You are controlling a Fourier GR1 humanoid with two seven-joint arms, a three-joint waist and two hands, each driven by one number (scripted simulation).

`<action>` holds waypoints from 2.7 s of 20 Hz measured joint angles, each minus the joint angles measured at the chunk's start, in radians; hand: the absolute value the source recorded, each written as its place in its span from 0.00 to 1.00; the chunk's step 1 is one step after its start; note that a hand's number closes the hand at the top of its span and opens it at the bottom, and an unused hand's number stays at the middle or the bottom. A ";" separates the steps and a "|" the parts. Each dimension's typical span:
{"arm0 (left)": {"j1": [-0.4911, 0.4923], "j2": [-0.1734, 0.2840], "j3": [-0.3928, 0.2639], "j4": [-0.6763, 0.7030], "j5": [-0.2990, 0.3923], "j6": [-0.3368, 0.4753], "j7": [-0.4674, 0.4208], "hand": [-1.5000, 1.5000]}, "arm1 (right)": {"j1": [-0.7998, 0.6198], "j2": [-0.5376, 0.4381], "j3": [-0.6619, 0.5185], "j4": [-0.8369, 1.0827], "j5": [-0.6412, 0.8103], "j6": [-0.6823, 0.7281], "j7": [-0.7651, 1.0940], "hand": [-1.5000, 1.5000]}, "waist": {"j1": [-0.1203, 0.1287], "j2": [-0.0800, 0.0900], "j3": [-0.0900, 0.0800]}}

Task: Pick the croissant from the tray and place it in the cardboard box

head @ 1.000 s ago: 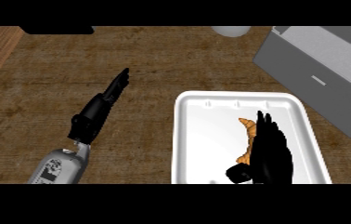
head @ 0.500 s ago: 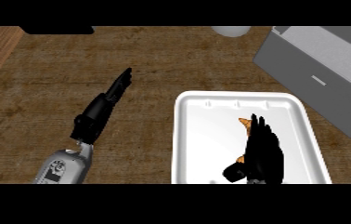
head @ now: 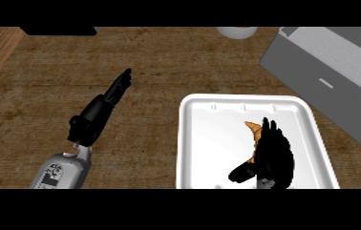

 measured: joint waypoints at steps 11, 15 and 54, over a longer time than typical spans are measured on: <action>-0.011 -0.023 0.031 -0.002 -0.016 -0.029 0.019 0.50 | -0.047 -0.012 -0.023 0.066 -0.008 -0.009 -0.030 1.00 | 0.001 -0.007 -0.007; -0.018 -0.037 0.031 -0.001 -0.029 -0.028 0.030 0.50 | -0.070 -0.023 -0.022 0.092 0.031 -0.016 -0.037 1.00 | 0.001 -0.006 -0.005; 0.006 -0.032 0.045 -0.011 -0.040 -0.022 0.007 0.50 | -0.062 -1.187 -0.670 0.391 -1.155 0.219 -1.999 1.00 | -0.013 0.012 0.011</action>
